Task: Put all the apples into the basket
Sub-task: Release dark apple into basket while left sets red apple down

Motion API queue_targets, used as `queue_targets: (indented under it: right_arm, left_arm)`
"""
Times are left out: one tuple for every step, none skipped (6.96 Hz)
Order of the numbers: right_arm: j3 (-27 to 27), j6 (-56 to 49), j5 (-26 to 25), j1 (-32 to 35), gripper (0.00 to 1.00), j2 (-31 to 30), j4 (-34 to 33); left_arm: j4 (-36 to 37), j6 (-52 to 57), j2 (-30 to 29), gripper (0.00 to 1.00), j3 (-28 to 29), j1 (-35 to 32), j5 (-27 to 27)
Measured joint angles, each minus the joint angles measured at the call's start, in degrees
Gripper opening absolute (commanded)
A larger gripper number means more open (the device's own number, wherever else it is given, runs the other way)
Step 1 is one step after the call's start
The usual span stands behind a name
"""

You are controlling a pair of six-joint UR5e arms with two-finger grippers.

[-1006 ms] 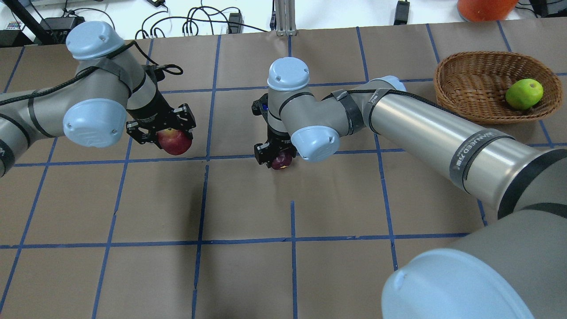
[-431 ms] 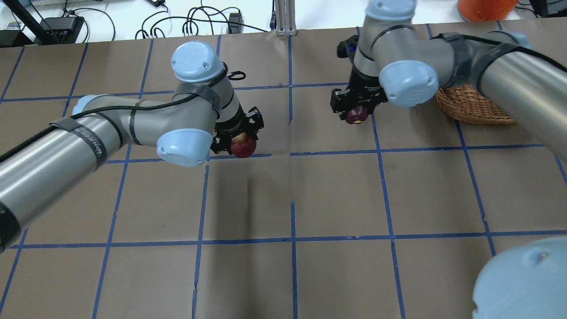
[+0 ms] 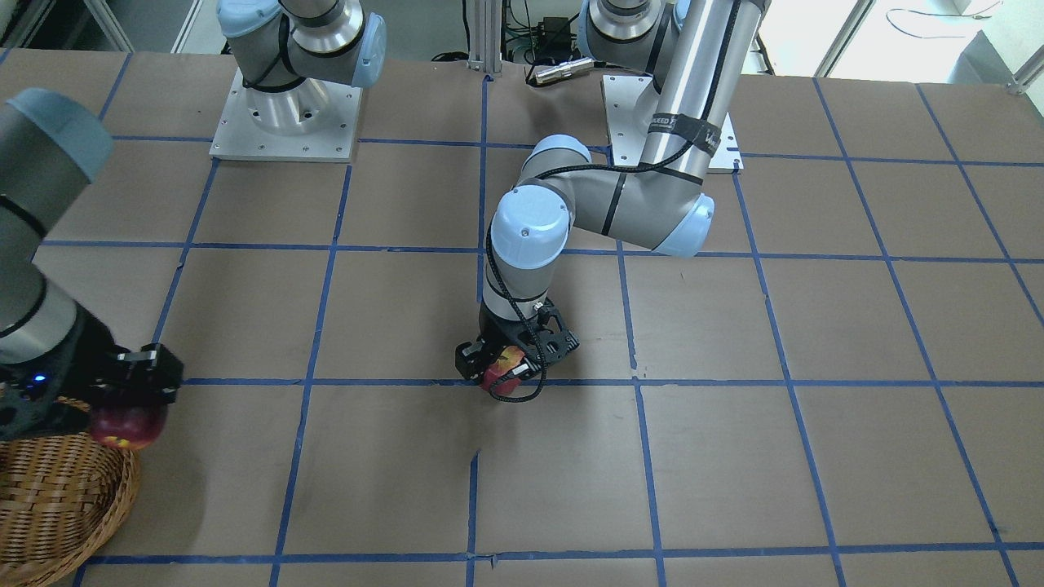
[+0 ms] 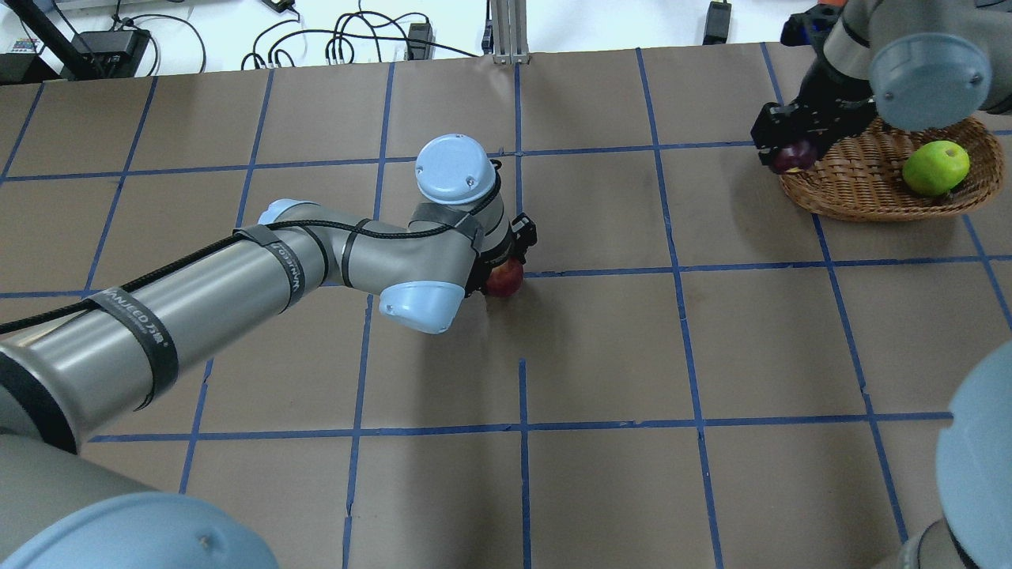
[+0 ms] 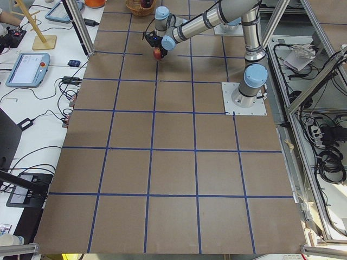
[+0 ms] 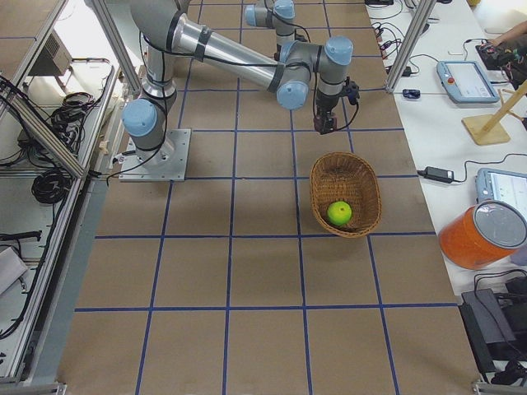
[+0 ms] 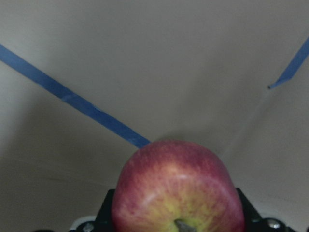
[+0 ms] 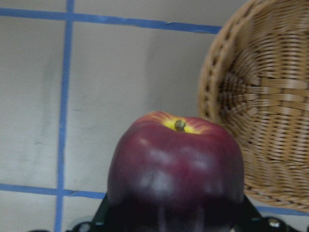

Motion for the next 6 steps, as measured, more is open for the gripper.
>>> queue_targets:
  right_arm:
    - [-2.49, -3.06, -2.22, -2.53, 0.00, 2.12, -0.18]
    - [-5.28, -6.32, -3.87, -4.88, 0.00, 5.04, -0.43]
    - [-8.04, -8.96, -4.70, -7.04, 0.00, 8.30, -1.17]
    - [-9.96, -10.42, -5.11, -8.43, 0.07, 11.24, -2.29]
    - [-10.84, -10.84, -5.25, -9.09, 0.44, 13.26, -3.28]
    - [-11.02, -10.92, -5.30, -9.39, 0.63, 14.42, -3.72]
  left_arm:
    - [1.80, -1.70, -1.07, 1.00, 0.27, -0.56, -1.48]
    - [1.78, -2.31, -0.72, 1.00, 0.64, -0.73, -2.89]
    - [-1.06, -2.20, 0.81, 1.00, 1.65, -0.74, -3.60]
    - [-7.65, -0.72, 3.38, 1.00, 3.80, -0.69, -3.72]
    - [-17.07, 2.60, 6.84, 1.00, 6.45, -0.40, -3.16]
    - [-26.19, 7.23, 10.93, 1.00, 8.58, 0.55, -1.90]
